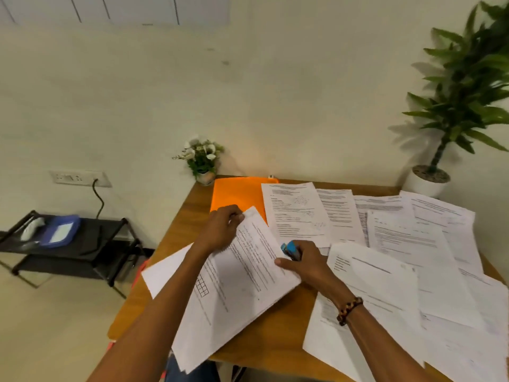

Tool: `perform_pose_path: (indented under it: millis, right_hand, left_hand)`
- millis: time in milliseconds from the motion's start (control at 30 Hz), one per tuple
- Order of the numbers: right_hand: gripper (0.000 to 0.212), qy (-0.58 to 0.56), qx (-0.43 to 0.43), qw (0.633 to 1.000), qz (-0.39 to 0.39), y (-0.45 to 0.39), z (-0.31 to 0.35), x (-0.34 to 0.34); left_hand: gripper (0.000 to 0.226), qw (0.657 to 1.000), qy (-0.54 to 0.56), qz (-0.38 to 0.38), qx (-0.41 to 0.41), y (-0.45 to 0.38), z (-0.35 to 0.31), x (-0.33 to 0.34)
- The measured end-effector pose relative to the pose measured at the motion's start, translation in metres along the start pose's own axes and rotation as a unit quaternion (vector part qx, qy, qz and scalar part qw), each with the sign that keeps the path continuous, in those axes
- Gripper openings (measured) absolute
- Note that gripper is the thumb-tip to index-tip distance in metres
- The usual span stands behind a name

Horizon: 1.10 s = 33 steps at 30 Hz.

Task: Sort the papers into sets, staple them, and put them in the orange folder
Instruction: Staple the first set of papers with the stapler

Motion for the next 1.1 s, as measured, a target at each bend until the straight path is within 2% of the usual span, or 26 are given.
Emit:
perform_pose_path:
  millis: [100, 200, 267, 400, 567, 667, 800, 933, 1033, 1100]
  right_hand:
    - [0.032, 0.129, -0.019, 0.992, -0.005, -0.021, 0.006, 0.011]
    - [0.03, 0.251, -0.055, 0.966, 0.006, -0.042, 0.027, 0.028]
    - [0.03, 0.262, -0.067, 0.963, -0.012, -0.061, 0.039, 0.041]
    - [0.032, 0.191, -0.072, 0.978, -0.039, -0.098, 0.056, 0.076]
    - [0.028, 0.107, -0.074, 0.986, -0.101, -0.122, 0.069, 0.106]
    - [0.024, 0.137, -0.049, 0.981, -0.131, -0.132, 0.065, 0.112]
    - [0.016, 0.204, -0.016, 0.97, -0.134, -0.141, 0.061, 0.118]
    - [0.033, 0.238, 0.022, 0.956, -0.169, -0.142, 0.062, 0.113]
    - [0.042, 0.262, -0.013, 0.946, -0.189, -0.139, 0.066, 0.113]
    - [0.041, 0.23, -0.061, 0.958, -0.158, -0.138, 0.066, 0.123]
  left_hand:
    - [0.028, 0.996, 0.032, -0.053, -0.063, 0.008, 0.025, -0.021]
    - [0.027, 0.975, 0.079, -0.135, -0.155, 0.017, 0.058, -0.04]
    - [0.027, 0.953, 0.118, -0.177, -0.218, 0.021, 0.082, -0.048]
    - [0.023, 0.898, 0.223, -0.219, -0.309, 0.026, 0.126, -0.054]
    - [0.019, 0.861, 0.266, -0.264, -0.344, 0.028, 0.154, -0.06]
    - [0.02, 0.868, 0.245, -0.26, -0.344, 0.027, 0.161, -0.063]
    - [0.02, 0.882, 0.226, -0.251, -0.328, 0.027, 0.165, -0.063]
    - [0.019, 0.879, 0.216, -0.262, -0.334, 0.026, 0.167, -0.06]
    - [0.019, 0.873, 0.209, -0.273, -0.345, 0.026, 0.169, -0.058]
    - [0.02, 0.874, 0.196, -0.277, -0.347, 0.025, 0.169, -0.057]
Point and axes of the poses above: each hand's wrist, its own y-axis away from the middle knuckle, its own x-axis out of the palm, z = x × y, the point moved 5 cm from there along -y, towards the middle knuckle, and after that the axes turned 6 degrees about -x, right-handed, at the moved point
